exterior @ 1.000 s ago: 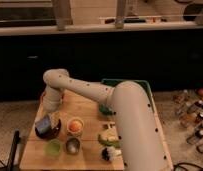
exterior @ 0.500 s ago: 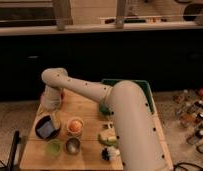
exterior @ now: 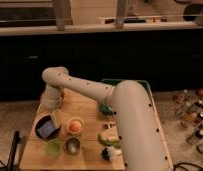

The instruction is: Place sponge in purple bowl

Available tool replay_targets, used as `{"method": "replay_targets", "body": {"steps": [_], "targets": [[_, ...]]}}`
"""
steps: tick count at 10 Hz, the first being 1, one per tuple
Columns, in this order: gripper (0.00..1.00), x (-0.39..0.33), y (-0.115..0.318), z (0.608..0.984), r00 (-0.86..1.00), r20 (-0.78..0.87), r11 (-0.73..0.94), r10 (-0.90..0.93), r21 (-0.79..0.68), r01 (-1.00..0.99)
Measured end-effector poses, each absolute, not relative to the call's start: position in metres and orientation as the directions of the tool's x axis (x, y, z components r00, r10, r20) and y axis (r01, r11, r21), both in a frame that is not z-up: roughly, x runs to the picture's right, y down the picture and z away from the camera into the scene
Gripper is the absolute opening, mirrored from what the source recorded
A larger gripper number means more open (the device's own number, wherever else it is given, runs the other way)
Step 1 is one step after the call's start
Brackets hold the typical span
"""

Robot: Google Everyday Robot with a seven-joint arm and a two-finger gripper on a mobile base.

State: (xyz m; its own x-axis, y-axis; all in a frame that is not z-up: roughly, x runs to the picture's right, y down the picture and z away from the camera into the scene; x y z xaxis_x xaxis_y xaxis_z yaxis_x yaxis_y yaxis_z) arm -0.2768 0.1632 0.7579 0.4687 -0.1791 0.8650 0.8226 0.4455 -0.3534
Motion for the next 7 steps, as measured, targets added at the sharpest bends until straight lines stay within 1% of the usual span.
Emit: {"method": "replay_targets", "body": {"steps": [7], "targets": [[0.80, -0.2755, 0.1582, 0.7562, 0.459, 0.867, 0.456, -0.192, -0.335, 0.825]]}}
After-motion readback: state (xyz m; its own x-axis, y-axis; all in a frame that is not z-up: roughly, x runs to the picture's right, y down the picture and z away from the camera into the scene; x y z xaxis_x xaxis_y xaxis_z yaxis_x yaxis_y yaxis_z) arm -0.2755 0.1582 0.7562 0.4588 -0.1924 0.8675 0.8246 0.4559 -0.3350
